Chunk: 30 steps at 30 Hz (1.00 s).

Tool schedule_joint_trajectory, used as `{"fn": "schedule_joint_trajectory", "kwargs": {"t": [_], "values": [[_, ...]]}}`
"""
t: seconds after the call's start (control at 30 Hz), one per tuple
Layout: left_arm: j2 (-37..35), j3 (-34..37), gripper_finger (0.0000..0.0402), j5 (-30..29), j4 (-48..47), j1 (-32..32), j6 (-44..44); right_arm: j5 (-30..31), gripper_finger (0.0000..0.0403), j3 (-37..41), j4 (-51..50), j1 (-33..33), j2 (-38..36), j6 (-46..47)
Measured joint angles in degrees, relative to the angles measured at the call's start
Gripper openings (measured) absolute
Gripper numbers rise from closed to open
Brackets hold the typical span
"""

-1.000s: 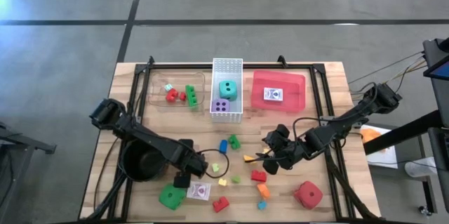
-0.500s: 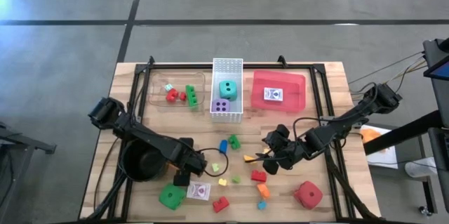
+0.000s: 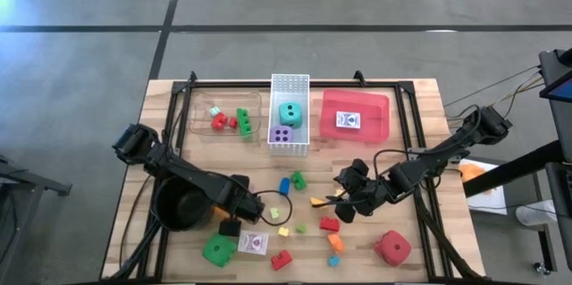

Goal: Pick & Place Toys
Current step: Put the orange game piece into the transparent bin

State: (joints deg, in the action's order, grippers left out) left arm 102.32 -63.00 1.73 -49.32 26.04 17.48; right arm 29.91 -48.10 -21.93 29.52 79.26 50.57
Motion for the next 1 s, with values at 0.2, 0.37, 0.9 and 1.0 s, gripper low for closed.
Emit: {"fn": "schedule_joint_trajectory", "kwargs": {"t": [0.2, 0.37, 0.9, 1.0], "values": [[0.49, 0.59, 0.0359, 0.89, 0.12, -0.31, 0.28, -0.01, 0.0309, 0.00, 0.00, 0.00, 0.00, 0.00], [0.41, 0.81, 0.0329, 1.31, 0.11, -0.22, 0.28, -0.02, 0.0309, 0.00, 0.04, -0.01, 0.00, 0.00], [0.04, 0.50, 0.0236, -1.19, 0.14, -0.26, -4.59, -0.04, 0.0309, 0.00, 0.28, 0.00, 0.00, -0.02], [0.04, 0.50, 0.0233, -2.21, 0.24, -0.27, -5.31, -0.02, 0.0309, 0.00, 0.28, 0.00, 0.00, -0.02]]}}
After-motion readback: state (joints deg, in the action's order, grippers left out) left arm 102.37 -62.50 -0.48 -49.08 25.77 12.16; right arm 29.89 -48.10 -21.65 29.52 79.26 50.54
